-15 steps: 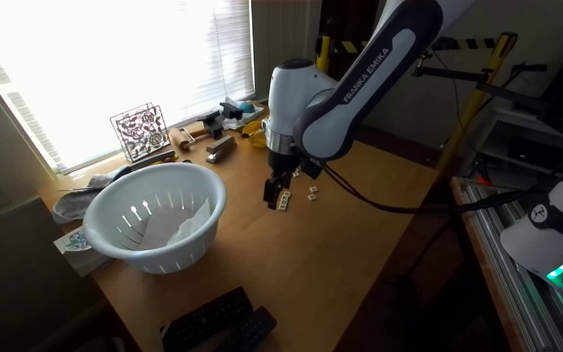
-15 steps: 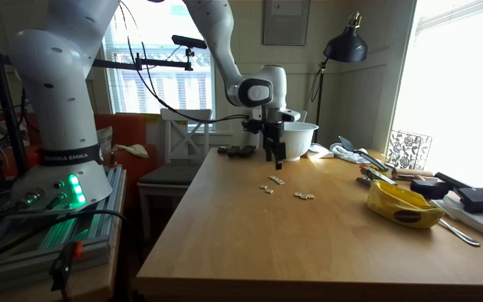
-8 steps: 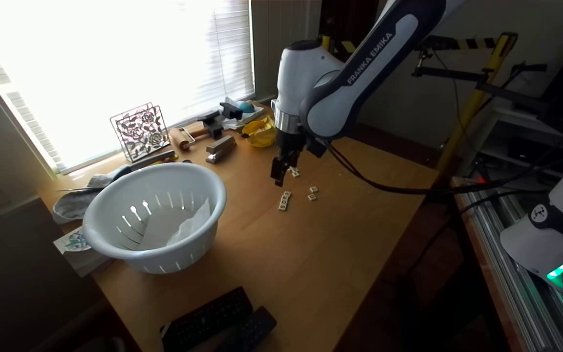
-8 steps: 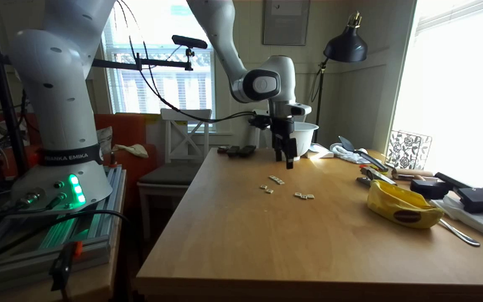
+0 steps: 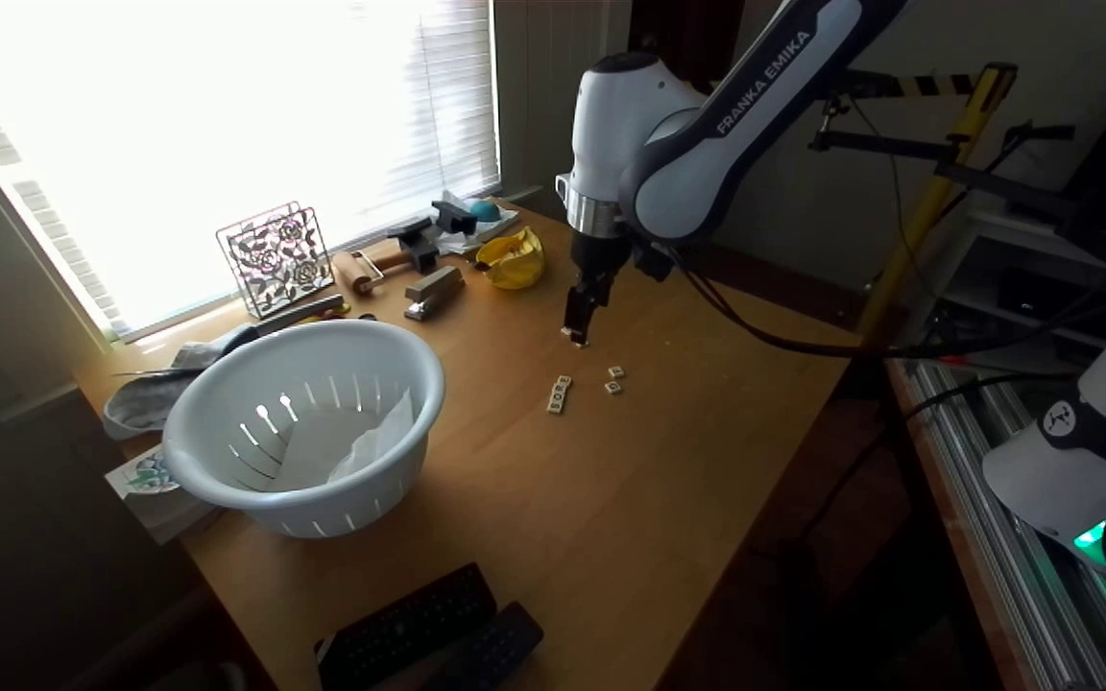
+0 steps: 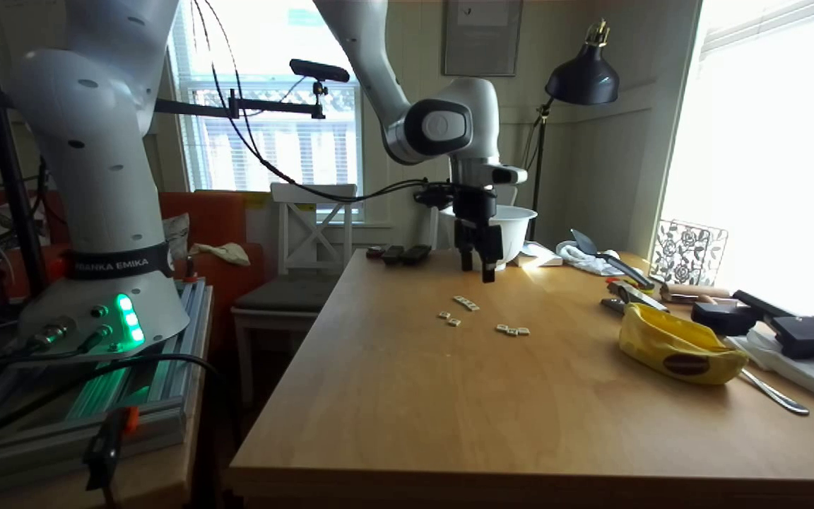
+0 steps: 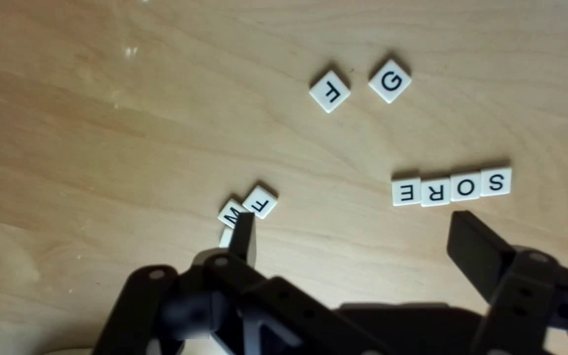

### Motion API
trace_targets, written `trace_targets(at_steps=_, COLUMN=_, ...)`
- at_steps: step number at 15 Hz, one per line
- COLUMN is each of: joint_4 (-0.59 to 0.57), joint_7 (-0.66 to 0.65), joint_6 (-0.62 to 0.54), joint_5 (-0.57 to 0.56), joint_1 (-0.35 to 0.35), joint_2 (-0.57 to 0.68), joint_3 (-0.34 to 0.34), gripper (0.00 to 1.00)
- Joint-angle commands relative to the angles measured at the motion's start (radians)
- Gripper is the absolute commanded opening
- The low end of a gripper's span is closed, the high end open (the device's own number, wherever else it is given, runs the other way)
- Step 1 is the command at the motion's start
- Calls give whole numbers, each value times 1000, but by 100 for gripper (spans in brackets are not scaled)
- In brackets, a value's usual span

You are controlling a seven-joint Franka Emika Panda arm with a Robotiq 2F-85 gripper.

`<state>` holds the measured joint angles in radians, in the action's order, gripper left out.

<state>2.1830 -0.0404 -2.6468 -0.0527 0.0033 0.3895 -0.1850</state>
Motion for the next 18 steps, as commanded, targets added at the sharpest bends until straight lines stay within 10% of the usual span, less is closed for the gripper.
trace_targets(at_steps=1, joint_4=76, joint_7=62, joint_6=11, joint_5=-22, joint_1=-45, joint_2=-88, joint_3=28, gripper=100)
trace_targets(at_steps=18, joint_4=91, joint_7=175, joint_6=3, joint_5=11, joint_1=-95, joint_2=-119, joint_3=122, gripper=100)
